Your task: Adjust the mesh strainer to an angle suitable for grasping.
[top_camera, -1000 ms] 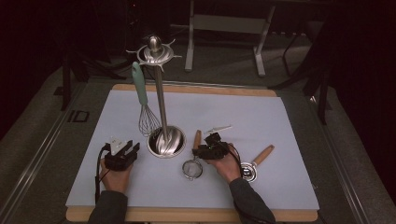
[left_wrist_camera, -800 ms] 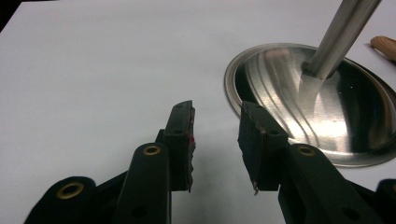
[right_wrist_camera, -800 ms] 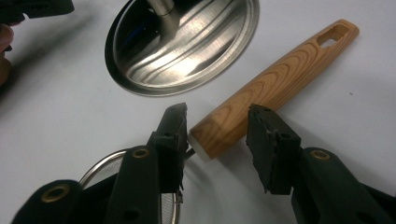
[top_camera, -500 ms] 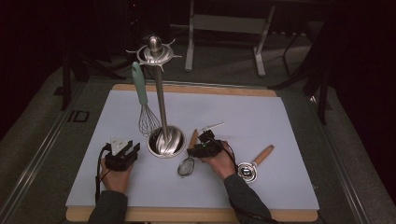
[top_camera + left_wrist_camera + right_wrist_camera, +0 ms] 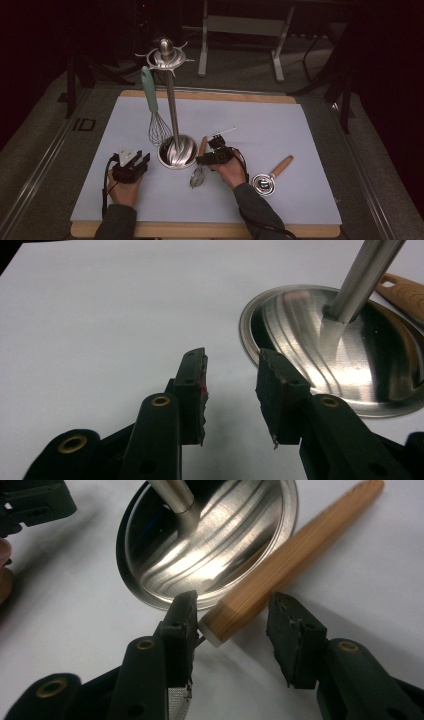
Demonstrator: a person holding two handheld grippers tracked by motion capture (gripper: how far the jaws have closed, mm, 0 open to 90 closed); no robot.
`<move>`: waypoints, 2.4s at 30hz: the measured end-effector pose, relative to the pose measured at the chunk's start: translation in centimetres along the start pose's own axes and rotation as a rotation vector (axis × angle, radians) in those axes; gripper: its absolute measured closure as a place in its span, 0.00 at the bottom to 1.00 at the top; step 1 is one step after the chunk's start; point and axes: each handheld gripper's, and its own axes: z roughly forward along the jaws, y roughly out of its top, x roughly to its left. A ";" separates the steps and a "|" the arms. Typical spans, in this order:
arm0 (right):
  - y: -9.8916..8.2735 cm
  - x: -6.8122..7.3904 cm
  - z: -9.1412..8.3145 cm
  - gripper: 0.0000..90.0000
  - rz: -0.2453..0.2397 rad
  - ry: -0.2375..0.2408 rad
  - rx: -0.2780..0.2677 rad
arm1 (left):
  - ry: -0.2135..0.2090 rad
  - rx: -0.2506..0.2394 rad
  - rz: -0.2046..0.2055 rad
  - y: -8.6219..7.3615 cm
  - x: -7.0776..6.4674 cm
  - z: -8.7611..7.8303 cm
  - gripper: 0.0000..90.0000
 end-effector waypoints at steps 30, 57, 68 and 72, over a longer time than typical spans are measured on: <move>2.0 -1.1 2.1 0.68 0.155 0.058 0.097 | -0.002 -0.004 -0.013 0.0 0.1 0.0 0.72; 1.8 -1.2 -2.6 0.79 0.083 0.042 -0.032 | -0.001 -0.001 -0.008 0.0 0.0 0.0 0.72; 2.0 -1.1 -4.1 0.79 0.039 0.061 -0.054 | -0.001 -0.002 -0.009 0.0 0.0 0.0 0.72; 1.9 -1.1 -4.8 0.79 0.037 0.072 -0.067 | -0.001 -0.002 -0.012 0.0 0.0 0.0 0.72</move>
